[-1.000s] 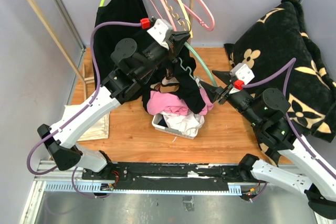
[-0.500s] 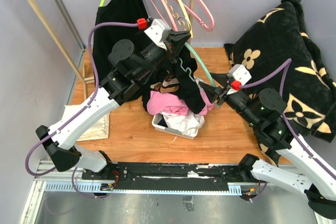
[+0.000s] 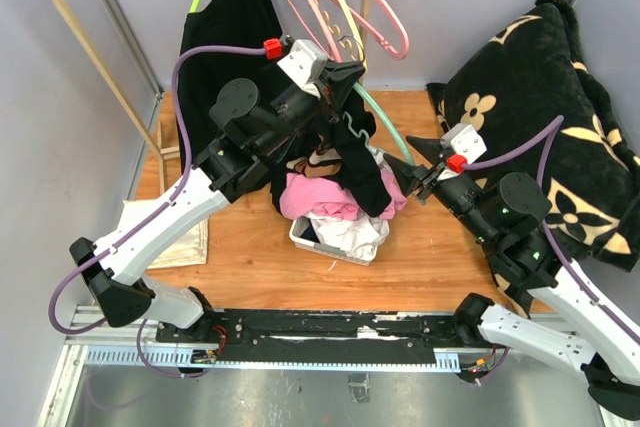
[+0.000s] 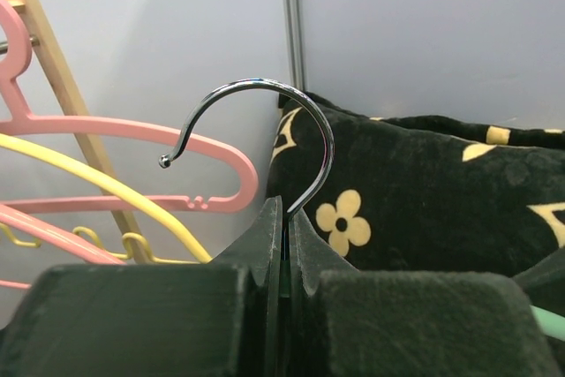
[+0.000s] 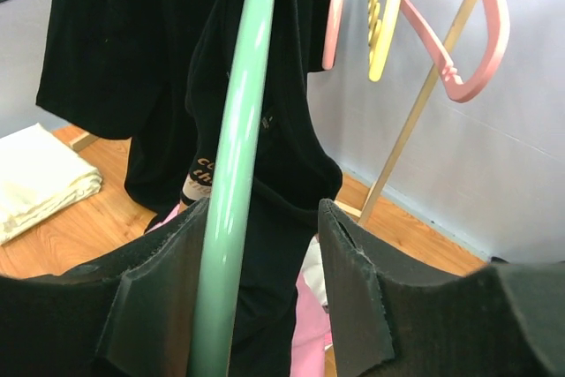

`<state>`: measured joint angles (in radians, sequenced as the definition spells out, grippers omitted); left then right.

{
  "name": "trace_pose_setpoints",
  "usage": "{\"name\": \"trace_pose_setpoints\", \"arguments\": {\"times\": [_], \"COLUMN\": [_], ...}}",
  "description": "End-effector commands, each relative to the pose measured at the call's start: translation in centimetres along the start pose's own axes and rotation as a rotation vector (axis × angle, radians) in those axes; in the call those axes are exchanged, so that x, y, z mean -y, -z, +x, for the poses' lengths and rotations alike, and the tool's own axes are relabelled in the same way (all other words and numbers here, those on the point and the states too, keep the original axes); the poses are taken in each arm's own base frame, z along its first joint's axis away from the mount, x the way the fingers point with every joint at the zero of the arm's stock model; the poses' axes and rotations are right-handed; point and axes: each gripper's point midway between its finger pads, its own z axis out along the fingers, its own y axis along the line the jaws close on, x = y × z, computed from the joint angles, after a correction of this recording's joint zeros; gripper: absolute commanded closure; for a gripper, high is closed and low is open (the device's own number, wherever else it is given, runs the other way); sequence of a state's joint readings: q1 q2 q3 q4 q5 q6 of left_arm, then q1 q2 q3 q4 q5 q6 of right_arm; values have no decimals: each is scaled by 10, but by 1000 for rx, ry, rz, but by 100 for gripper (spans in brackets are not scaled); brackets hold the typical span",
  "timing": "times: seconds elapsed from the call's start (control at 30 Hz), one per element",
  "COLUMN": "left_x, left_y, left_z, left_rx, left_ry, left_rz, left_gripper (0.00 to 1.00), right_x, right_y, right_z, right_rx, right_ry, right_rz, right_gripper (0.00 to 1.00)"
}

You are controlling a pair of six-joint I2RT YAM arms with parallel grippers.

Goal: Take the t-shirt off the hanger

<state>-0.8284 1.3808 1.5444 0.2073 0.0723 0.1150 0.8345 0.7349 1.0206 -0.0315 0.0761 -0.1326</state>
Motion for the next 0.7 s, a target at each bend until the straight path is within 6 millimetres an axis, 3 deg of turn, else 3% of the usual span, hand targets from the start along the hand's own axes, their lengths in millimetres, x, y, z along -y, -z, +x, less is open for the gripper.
{"name": "trace_pose_setpoints", "arguments": {"times": [0.0, 0.3, 0.67], "left_x": [5, 5, 7], "left_y": [5, 1, -2], "left_z": [-32, -32, -32], "left_rx": [93, 96, 99], "left_ry": [-7, -9, -8], "left_rz": [10, 3, 6], "left_gripper": [99, 100, 99], "right_x": [12, 11, 18], "right_y": [4, 5, 6], "right_z": [-17, -18, -15], "right_rx": [64, 66, 65], "right_ry": [-26, -36, -63], "right_rz": [59, 56, 100], "right_gripper": [47, 48, 63]}}
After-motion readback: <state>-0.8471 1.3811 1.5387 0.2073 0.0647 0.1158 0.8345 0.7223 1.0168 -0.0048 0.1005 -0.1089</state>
